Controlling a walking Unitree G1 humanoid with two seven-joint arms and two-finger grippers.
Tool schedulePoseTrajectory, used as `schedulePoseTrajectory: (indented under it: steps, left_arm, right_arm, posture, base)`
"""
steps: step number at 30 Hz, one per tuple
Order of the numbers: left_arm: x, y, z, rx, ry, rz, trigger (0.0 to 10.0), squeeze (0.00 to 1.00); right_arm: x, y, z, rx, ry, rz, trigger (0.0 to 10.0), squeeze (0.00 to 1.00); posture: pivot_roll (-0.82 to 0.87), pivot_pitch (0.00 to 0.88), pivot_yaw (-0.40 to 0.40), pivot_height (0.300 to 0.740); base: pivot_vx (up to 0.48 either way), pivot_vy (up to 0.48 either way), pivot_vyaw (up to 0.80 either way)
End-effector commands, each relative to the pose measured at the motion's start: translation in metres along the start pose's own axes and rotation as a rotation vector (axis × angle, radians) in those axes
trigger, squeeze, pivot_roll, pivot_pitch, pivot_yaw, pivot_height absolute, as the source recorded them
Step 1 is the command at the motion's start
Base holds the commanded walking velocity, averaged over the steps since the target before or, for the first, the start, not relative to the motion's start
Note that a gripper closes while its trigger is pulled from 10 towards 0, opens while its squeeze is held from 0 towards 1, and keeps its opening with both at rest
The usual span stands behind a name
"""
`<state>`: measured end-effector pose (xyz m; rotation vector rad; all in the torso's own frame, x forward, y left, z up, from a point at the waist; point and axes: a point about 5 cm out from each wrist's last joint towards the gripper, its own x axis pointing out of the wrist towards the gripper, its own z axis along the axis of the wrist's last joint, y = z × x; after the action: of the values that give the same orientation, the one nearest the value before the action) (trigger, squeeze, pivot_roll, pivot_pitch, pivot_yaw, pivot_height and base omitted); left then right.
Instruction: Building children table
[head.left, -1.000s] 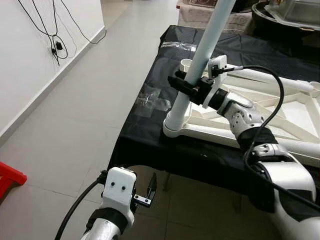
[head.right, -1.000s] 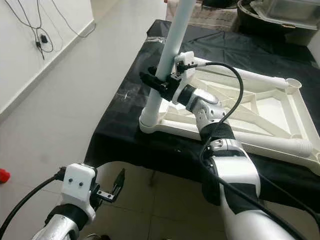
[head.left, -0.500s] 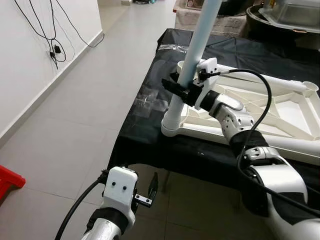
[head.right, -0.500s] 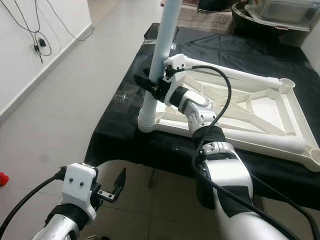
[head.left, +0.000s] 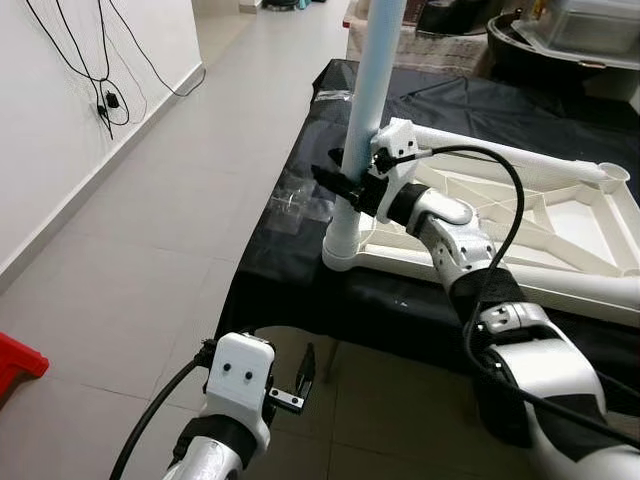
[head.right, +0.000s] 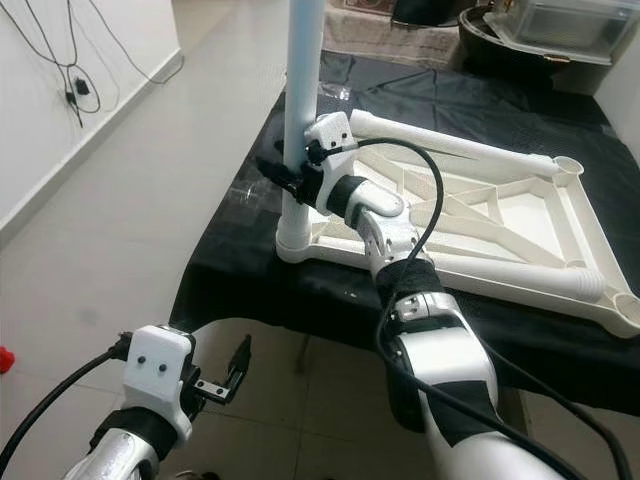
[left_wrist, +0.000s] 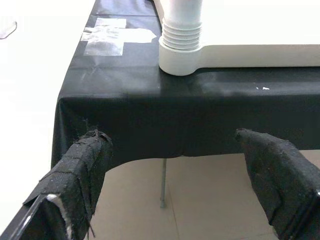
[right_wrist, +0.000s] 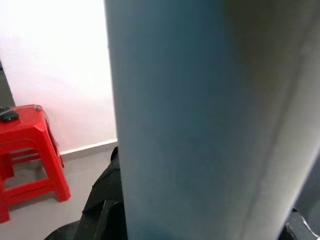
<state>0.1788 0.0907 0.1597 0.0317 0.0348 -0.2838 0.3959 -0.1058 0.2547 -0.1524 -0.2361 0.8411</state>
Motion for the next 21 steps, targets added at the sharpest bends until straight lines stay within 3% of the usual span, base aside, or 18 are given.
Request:
schedulePoseTrajectory:
  steps: [1, 12, 21]
  left_arm:
    - [-0.002, -0.013, 0.001, -0.035, 0.006, -0.045, 10.0, 0.0]
    - [-0.002, -0.013, 0.0, -0.034, 0.008, -0.045, 10.0, 0.0]
    - [-0.001, -0.013, 0.002, -0.029, -0.002, -0.042, 10.0, 0.0]
  right_arm:
    - [-0.01, 0.008, -0.034, 0.049, 0.123, 0.011, 10.0, 0.0]
    - [-0.006, 0.019, -0.045, 0.142, 0.16, 0.049, 10.0, 0.0]
    - [-0.002, 0.017, -0.053, 0.22, 0.227, -0.015, 10.0, 0.0]
  posture:
    - [0.05, 0.229, -0.072, 0.74]
    - [0.06, 0.22, -0.076, 0.74]
    - [0.06, 0.216, -0.079, 0.74]
  base:
    - [0.0, 0.0, 0.0]
    - [0.0, 0.0, 0.0]
    - [0.0, 0.0, 0.0]
